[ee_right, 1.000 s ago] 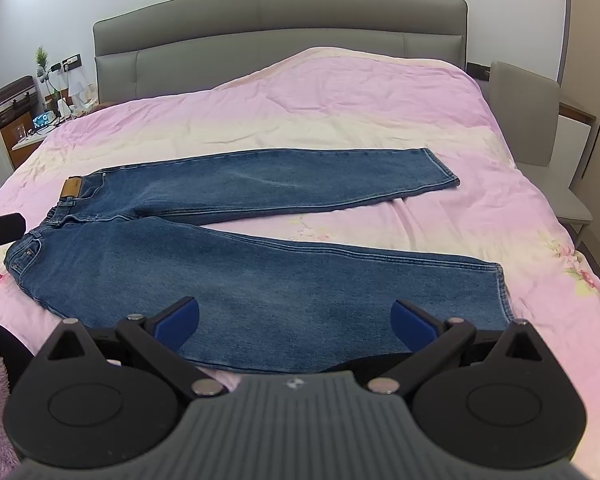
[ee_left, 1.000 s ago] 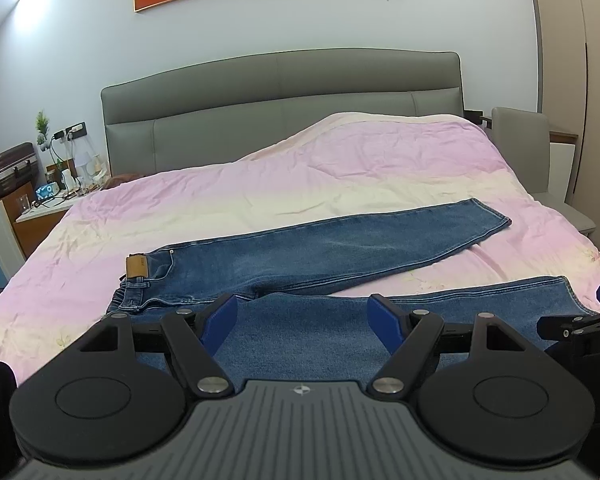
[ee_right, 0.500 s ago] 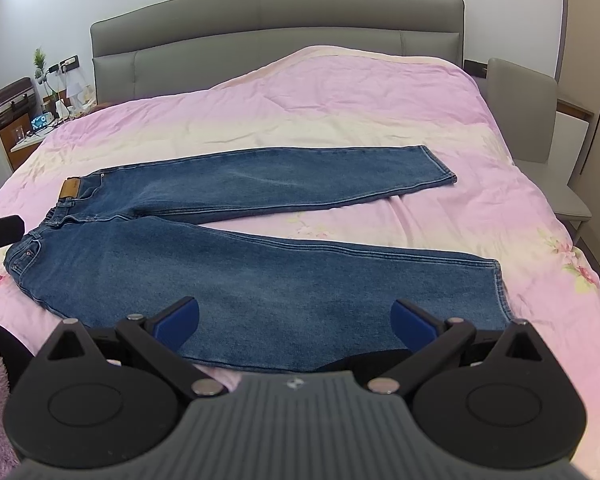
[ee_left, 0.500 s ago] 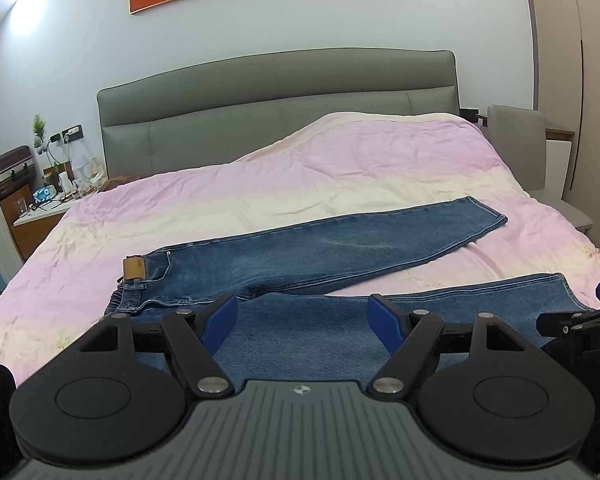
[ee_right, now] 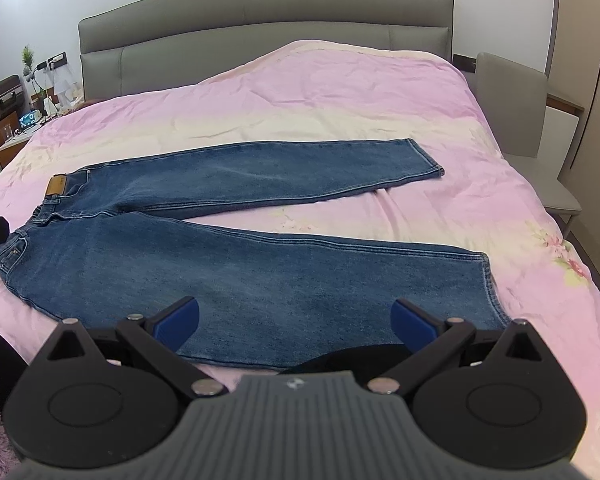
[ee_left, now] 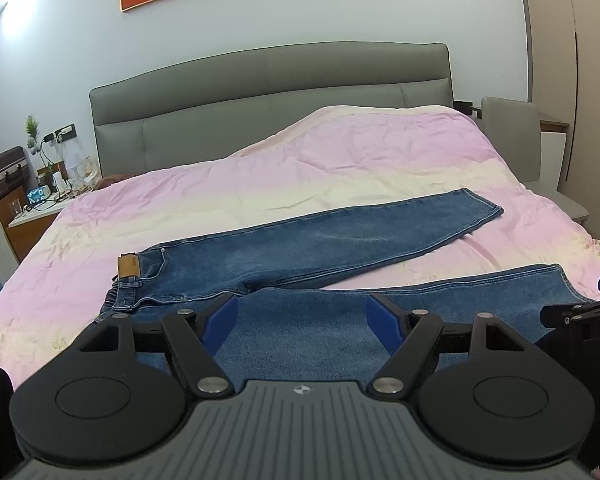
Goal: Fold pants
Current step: 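Grasp the jeans waistband with the left gripper while the right gripper grasps a leg hem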
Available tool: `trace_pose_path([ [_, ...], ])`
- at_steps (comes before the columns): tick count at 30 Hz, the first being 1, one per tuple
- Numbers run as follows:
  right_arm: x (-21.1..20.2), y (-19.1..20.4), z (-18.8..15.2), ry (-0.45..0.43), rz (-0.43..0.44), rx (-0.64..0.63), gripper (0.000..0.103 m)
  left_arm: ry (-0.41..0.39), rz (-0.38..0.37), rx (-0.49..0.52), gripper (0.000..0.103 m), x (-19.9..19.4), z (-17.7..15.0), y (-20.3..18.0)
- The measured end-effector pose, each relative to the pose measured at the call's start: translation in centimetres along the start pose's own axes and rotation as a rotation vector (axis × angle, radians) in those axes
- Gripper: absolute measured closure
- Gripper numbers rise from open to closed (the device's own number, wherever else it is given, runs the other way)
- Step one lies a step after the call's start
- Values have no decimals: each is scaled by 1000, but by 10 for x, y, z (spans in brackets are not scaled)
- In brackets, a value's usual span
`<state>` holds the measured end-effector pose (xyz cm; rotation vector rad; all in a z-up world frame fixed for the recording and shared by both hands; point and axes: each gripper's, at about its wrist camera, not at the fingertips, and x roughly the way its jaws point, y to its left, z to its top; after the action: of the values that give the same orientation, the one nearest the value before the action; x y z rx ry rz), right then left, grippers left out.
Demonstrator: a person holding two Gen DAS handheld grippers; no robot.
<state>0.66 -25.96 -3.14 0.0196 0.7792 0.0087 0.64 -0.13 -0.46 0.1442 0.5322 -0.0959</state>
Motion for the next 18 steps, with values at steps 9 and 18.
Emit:
trace_pose_path([
  [9,20,-22,4,43,-37,3,5,50,-27,86,17,23,-3,18],
  [18,62,-87,17,93,-31,-36,29,148,-7,360,18,77,-9,75],
])
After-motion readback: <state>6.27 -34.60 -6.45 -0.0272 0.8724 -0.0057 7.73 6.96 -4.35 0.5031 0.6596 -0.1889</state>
